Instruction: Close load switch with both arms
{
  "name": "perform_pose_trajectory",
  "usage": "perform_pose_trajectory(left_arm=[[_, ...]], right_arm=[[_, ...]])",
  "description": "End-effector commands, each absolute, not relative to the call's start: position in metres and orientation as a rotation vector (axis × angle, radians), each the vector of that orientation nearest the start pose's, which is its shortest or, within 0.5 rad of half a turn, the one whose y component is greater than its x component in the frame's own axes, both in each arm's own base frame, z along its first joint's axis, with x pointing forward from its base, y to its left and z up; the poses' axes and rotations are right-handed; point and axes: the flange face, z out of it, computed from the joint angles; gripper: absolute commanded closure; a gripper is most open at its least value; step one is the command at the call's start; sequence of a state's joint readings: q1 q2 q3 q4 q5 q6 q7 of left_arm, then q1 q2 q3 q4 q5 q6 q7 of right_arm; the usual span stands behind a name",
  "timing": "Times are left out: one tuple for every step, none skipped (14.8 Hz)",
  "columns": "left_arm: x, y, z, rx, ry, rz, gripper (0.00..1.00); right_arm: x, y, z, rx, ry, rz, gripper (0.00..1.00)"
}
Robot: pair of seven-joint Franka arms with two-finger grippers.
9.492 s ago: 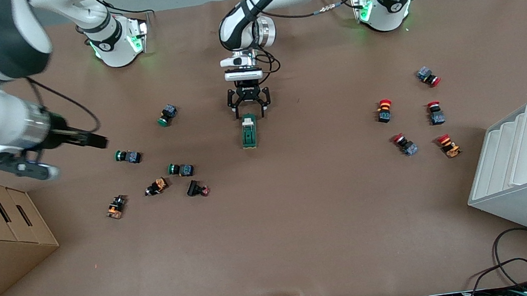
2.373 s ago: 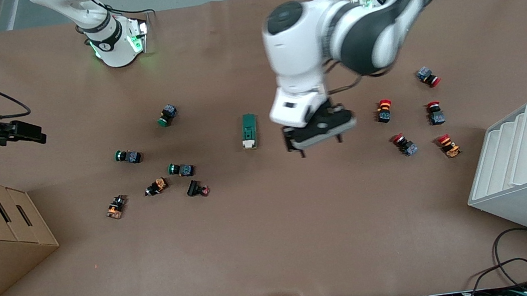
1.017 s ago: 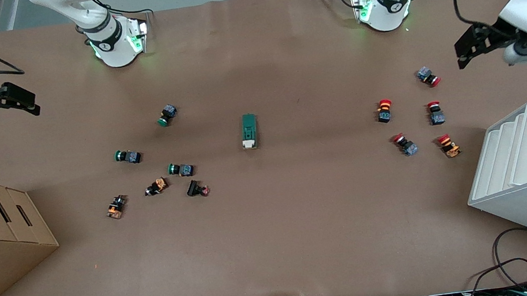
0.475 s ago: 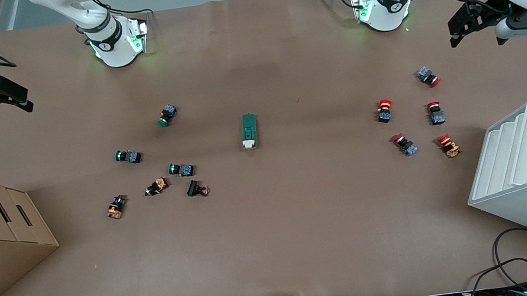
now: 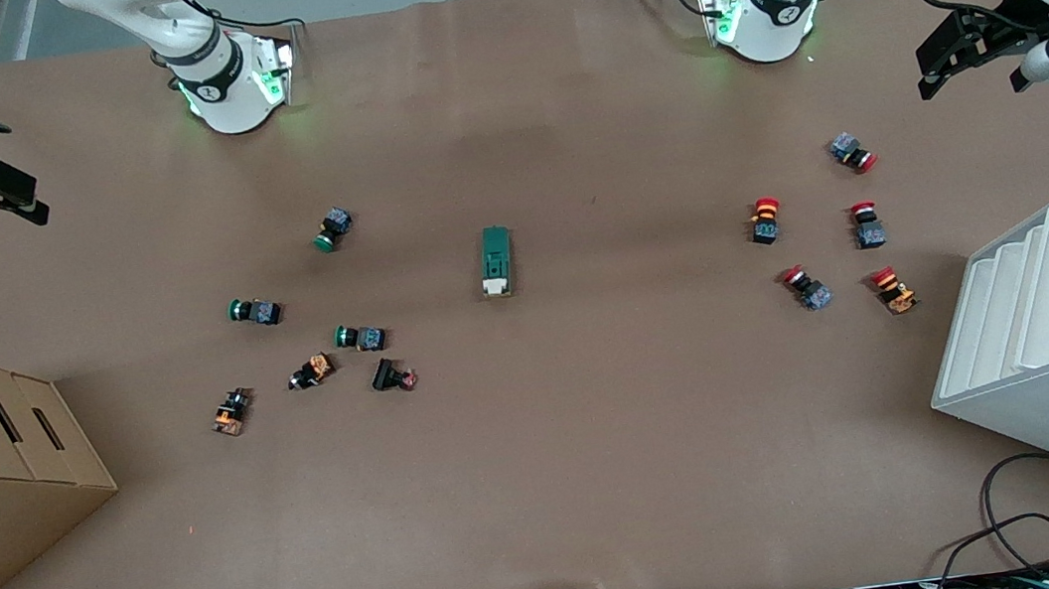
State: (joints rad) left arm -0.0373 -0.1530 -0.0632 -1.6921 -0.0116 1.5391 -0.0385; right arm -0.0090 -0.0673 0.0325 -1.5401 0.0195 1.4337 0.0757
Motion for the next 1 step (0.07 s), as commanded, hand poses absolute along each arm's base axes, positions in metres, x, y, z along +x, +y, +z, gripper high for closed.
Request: perform_pose_trajectory(left_arm=[[0.5098, -0.0550, 0.6522, -3.156, 0.091, -0.015, 0.00]], right_arm=[[0.5137, 0.0140, 0.6674, -3.126, 0.077, 0.118, 0.00]])
